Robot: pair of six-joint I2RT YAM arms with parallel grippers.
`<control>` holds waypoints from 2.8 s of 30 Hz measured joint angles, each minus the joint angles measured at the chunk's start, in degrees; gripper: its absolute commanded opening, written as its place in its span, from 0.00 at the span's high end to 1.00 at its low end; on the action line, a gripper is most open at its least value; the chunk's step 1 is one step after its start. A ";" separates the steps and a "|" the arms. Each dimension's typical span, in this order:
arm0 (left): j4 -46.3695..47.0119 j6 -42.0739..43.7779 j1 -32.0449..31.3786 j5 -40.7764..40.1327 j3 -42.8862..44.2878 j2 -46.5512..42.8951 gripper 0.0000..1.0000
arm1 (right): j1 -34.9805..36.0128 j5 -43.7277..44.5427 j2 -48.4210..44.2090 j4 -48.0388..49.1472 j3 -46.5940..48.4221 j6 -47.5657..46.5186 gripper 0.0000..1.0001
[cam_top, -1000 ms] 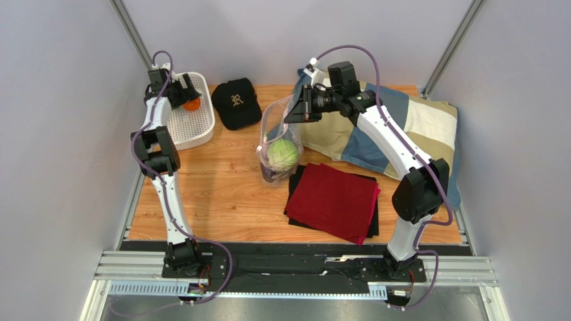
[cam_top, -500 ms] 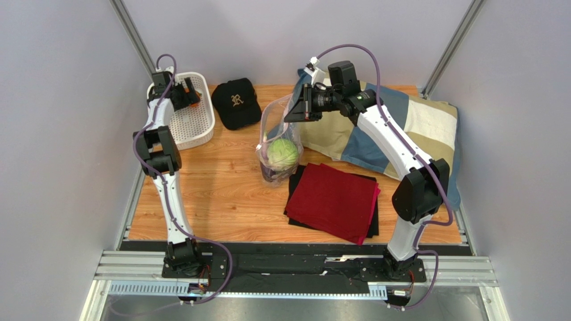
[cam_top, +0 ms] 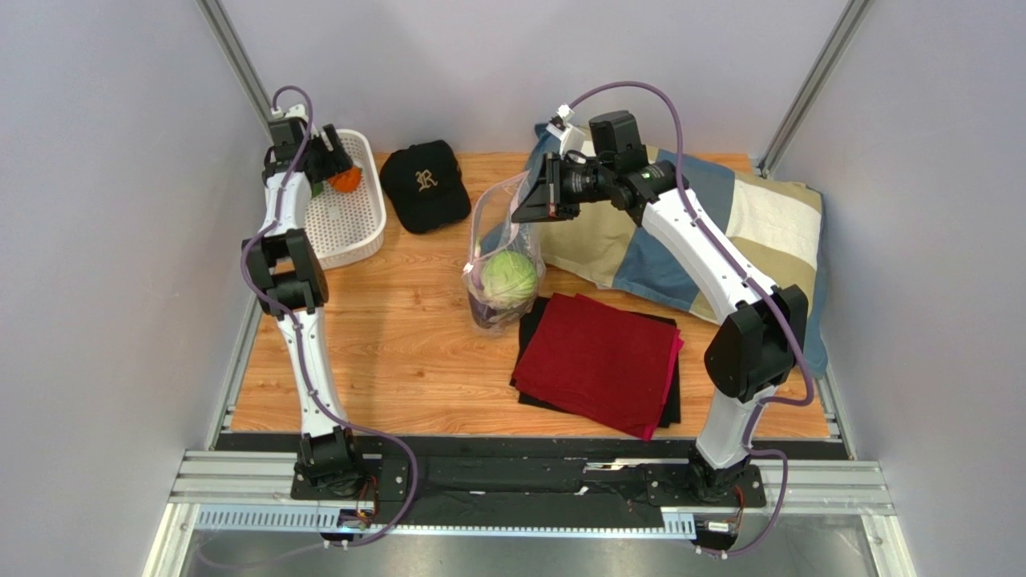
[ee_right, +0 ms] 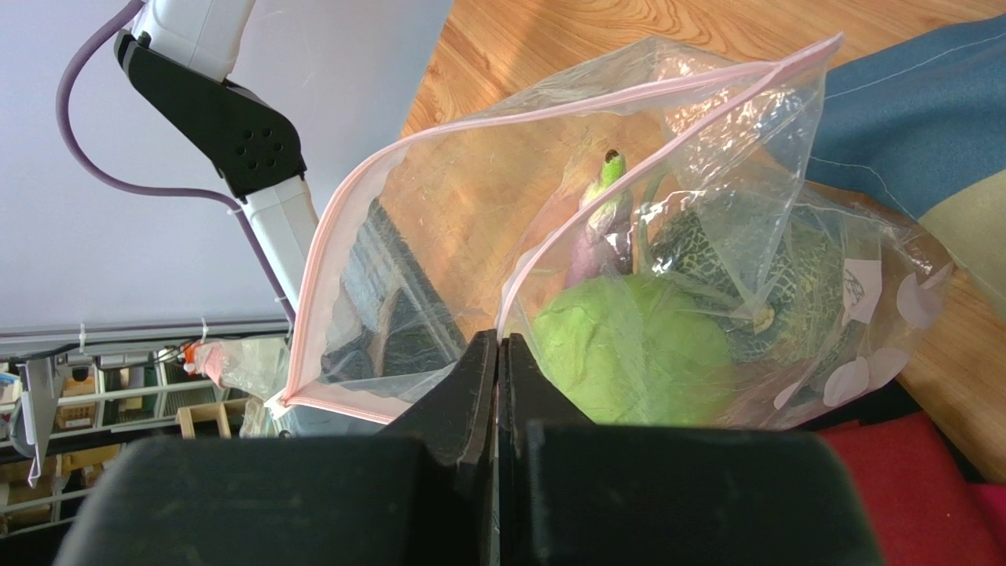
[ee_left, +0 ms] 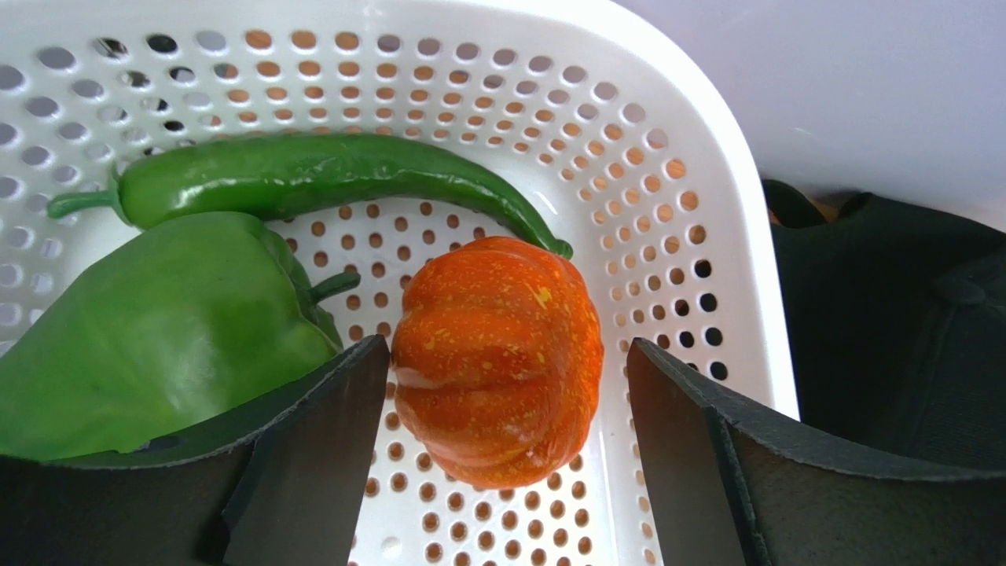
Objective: Place the food in the zip-top bag and seal the zipper
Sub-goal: Pick up the fake vegetable from the bin, then place the fake vegetable in the zipper food storage bag.
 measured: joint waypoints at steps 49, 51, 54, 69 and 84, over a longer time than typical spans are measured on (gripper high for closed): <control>-3.06 -0.98 -19.82 27.12 -36.59 -68.22 0.90 | 2.51 -1.81 0.04 2.16 2.67 2.58 1.00; -5.27 -0.94 -22.27 27.41 -38.60 -68.17 0.90 | 2.95 -1.79 0.04 2.32 2.97 2.91 1.00; -9.79 -0.28 -25.40 26.82 -40.87 -66.93 0.90 | 3.43 -1.75 0.04 2.40 3.02 3.13 1.00; -18.64 5.70 -32.50 16.55 -41.40 -56.46 0.24 | 3.69 -1.57 0.07 3.37 3.02 3.96 1.00; -19.10 2.27 -20.52 21.81 -34.51 -57.07 0.01 | 1.57 -1.79 1.18 4.57 3.02 4.83 1.00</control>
